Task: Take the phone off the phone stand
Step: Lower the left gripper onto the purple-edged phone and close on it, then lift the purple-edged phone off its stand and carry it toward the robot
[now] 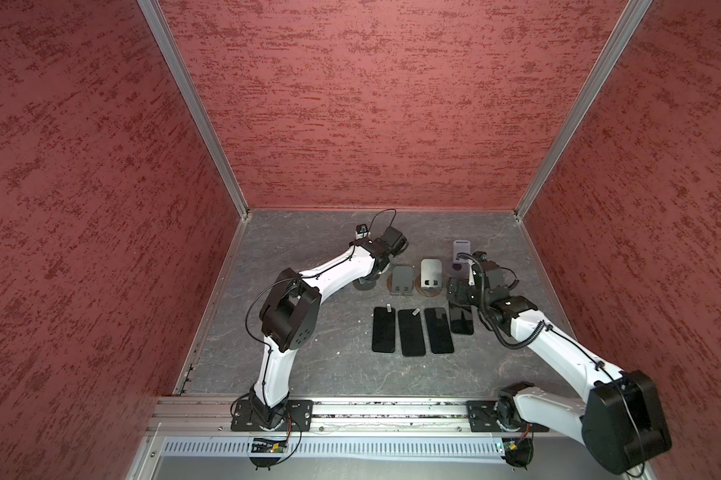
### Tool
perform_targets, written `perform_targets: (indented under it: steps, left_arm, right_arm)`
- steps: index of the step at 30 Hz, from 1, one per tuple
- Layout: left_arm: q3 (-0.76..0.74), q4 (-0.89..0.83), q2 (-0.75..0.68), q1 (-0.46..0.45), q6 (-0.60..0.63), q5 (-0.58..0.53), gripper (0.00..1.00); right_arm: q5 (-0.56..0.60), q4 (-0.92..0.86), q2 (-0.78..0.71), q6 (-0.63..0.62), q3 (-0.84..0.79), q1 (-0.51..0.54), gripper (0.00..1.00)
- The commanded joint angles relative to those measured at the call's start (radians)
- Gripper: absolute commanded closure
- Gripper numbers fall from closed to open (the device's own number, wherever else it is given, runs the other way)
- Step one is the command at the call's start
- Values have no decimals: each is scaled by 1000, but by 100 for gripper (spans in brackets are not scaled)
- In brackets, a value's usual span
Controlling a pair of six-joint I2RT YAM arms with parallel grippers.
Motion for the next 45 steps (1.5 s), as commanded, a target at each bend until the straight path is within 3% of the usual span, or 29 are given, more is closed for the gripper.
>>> perform_targets:
  steps: [1, 17, 27, 38, 45]
  left_arm:
    - [33, -18, 26, 14, -10, 15, 0]
    - [73, -22, 89, 25, -7, 32, 3]
    - [61, -27, 87, 22, 1, 22, 12]
    - [31, 8, 79, 16, 20, 9, 31]
    - [11, 43, 40, -15, 81, -61, 33]
  right_arm:
    - [13, 28, 4, -13, -4, -2, 1]
    - [-3, 37, 26, -16, -9, -2, 1]
    - [-9, 40, 35, -17, -9, -2, 1]
    - [-18, 33, 52, -15, -3, -3, 1]
    - [-23, 29, 58, -15, 2, -2, 1]
